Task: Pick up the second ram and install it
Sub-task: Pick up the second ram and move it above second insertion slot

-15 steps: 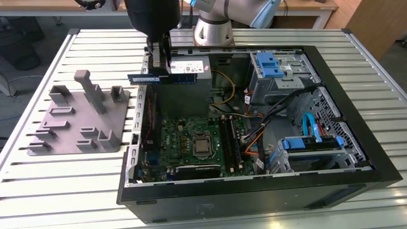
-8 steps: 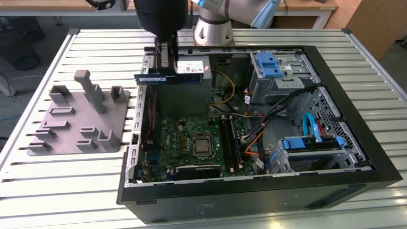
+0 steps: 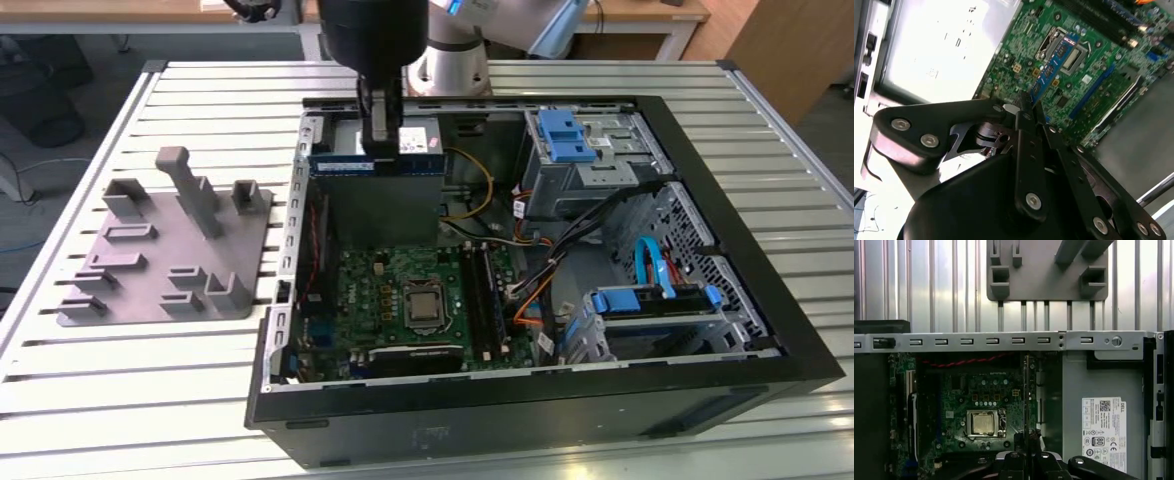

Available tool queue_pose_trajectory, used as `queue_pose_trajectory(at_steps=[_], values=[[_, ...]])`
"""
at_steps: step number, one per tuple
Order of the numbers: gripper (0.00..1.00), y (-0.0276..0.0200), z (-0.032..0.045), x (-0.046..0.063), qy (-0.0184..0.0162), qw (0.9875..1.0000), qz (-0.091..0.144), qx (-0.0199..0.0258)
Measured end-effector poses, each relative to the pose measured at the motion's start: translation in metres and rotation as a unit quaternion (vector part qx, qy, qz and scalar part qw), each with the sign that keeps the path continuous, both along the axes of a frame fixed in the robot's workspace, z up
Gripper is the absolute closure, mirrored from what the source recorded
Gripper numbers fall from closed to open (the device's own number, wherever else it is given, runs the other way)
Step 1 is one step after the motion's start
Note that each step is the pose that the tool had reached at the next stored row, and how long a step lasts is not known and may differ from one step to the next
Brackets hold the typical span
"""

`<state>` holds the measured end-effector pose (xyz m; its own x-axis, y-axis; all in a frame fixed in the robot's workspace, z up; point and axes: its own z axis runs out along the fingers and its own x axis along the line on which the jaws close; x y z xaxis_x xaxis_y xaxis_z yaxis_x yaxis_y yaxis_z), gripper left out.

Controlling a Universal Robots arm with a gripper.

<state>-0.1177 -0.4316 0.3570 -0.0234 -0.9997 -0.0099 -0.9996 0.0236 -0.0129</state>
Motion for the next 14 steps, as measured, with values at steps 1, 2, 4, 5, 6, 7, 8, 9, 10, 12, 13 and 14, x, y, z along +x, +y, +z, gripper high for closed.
queue_pose_trajectory(at_steps=[1,2,4,5,6,7,8,9,10,12,13,14], values=[[0.86,0.0000,-0.0002,0.003,0.0001,1.0000,0.000,0.0000],[0.86,0.0000,-0.0003,0.007,0.0002,1.0000,0.000,0.0000],[0.86,0.0000,-0.0006,0.012,0.0002,1.0000,0.000,0.0000],[0.86,0.0000,-0.0007,0.014,0.0002,1.0000,0.000,0.0000],[0.86,0.0000,-0.0008,0.017,0.0002,1.0000,0.000,0.0000],[0.86,0.0000,-0.0009,0.020,0.0002,1.0000,0.000,0.0000],[0.86,0.0000,-0.0009,0.022,0.0003,1.0000,0.000,0.0000],[0.86,0.0000,-0.0010,0.025,0.0003,1.0000,0.000,0.0000],[0.86,0.0000,-0.0010,0.028,0.0003,1.0000,0.000,0.0000],[0.86,0.0000,-0.0012,0.032,0.0003,1.0000,0.000,0.0000],[0.86,0.0000,-0.0012,0.034,0.0003,1.0000,0.000,0.0000],[0.86,0.0000,-0.0013,0.035,0.0003,1.0000,0.000,0.0000]])
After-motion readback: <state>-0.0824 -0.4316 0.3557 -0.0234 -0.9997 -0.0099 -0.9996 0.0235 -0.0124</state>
